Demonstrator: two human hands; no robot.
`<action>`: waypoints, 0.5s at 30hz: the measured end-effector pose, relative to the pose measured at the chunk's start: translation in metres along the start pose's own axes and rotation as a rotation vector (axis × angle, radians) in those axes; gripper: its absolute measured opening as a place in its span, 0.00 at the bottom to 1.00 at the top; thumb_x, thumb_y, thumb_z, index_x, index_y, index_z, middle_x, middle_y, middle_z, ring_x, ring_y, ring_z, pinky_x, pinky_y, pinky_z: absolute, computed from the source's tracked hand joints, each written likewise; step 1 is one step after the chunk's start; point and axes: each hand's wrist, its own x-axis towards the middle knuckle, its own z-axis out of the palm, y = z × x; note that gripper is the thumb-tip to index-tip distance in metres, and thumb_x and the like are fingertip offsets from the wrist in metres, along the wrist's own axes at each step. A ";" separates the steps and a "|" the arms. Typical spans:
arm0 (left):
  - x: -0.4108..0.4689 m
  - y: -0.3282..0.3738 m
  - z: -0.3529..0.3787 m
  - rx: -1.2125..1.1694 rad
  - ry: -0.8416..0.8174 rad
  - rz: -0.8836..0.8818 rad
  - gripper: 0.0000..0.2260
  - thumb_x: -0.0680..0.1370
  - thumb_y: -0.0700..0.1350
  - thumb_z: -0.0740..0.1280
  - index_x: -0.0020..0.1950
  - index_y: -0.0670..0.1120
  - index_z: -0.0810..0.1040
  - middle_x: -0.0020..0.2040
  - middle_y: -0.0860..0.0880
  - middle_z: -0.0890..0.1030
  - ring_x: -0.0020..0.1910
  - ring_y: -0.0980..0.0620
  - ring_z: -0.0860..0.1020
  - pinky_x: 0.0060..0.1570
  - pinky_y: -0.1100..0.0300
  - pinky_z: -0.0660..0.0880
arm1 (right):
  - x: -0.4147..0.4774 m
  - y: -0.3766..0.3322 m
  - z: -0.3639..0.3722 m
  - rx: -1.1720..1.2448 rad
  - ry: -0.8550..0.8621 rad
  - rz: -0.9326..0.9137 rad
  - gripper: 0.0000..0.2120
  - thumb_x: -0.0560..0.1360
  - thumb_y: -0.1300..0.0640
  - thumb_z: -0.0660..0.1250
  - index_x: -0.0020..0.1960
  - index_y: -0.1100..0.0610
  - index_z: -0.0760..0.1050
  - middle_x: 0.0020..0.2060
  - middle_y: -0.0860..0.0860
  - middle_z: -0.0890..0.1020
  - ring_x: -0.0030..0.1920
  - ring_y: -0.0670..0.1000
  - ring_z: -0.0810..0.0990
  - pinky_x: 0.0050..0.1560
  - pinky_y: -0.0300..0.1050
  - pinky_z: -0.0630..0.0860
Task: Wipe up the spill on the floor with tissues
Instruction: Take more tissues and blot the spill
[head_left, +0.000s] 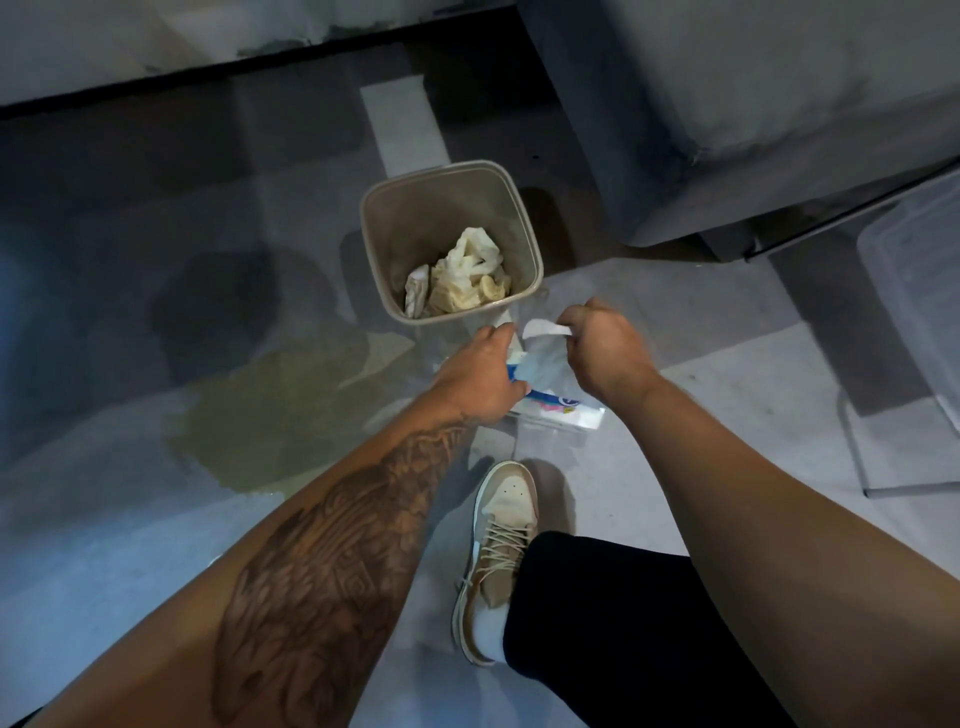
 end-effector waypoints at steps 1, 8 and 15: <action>0.000 -0.002 0.000 -0.007 -0.003 -0.006 0.34 0.75 0.49 0.74 0.76 0.50 0.61 0.74 0.49 0.67 0.69 0.46 0.71 0.66 0.48 0.73 | 0.001 -0.002 -0.004 0.011 0.006 0.002 0.12 0.77 0.62 0.68 0.60 0.55 0.80 0.54 0.55 0.78 0.53 0.57 0.77 0.49 0.44 0.75; 0.001 -0.007 -0.010 -0.267 0.084 -0.053 0.38 0.69 0.51 0.78 0.75 0.54 0.64 0.70 0.49 0.73 0.65 0.46 0.73 0.62 0.49 0.74 | 0.000 -0.036 -0.030 0.378 -0.220 -0.058 0.06 0.71 0.57 0.69 0.45 0.48 0.82 0.42 0.47 0.82 0.43 0.49 0.80 0.43 0.43 0.78; -0.008 -0.038 -0.022 -0.289 0.201 -0.307 0.14 0.79 0.47 0.69 0.58 0.39 0.81 0.49 0.45 0.82 0.44 0.44 0.80 0.44 0.56 0.74 | 0.011 -0.018 -0.009 0.388 -0.238 0.072 0.21 0.72 0.58 0.72 0.63 0.48 0.76 0.61 0.49 0.77 0.59 0.52 0.77 0.58 0.48 0.77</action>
